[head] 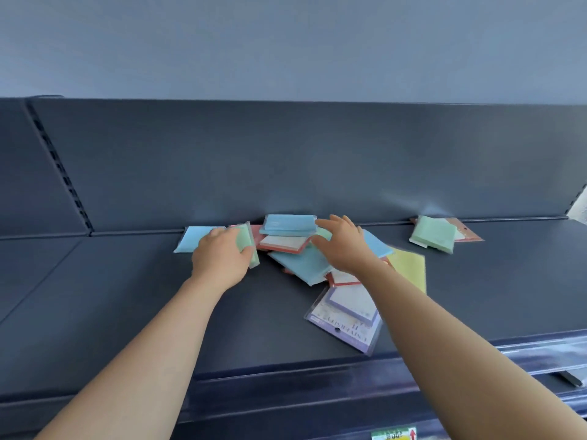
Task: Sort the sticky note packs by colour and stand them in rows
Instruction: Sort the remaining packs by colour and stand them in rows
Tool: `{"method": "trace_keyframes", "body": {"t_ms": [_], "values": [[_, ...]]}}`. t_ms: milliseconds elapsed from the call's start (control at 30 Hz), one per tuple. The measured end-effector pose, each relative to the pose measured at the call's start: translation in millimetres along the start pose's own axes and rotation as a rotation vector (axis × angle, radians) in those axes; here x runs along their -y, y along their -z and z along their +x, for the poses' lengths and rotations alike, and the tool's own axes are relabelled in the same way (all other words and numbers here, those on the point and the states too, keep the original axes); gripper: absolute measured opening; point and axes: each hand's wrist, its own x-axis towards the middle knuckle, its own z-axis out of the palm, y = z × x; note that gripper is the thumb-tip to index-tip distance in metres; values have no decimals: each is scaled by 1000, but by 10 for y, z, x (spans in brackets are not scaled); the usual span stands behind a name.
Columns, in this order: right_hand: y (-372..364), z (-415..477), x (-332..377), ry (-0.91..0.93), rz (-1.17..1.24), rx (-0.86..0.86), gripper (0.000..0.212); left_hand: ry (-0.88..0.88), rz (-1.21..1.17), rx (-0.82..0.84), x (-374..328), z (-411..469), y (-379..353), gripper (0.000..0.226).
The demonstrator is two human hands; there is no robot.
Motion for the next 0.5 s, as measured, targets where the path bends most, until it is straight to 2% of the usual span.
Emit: {"method": "trace_keyframes", "body": {"t_ms": [167, 300, 400, 500], "values": [[-124, 316, 247, 67, -66, 87, 54, 110, -33, 70, 194, 206, -53, 53], [-140, 371, 301, 22, 17, 88, 37, 82, 1, 71, 239, 244, -91, 56], [-126, 394, 317, 83, -103, 18, 28, 73, -9, 2, 242, 241, -60, 52], [-97, 410, 341, 114, -201, -59, 21, -25, -200, -177, 215, 255, -12, 34]]}}
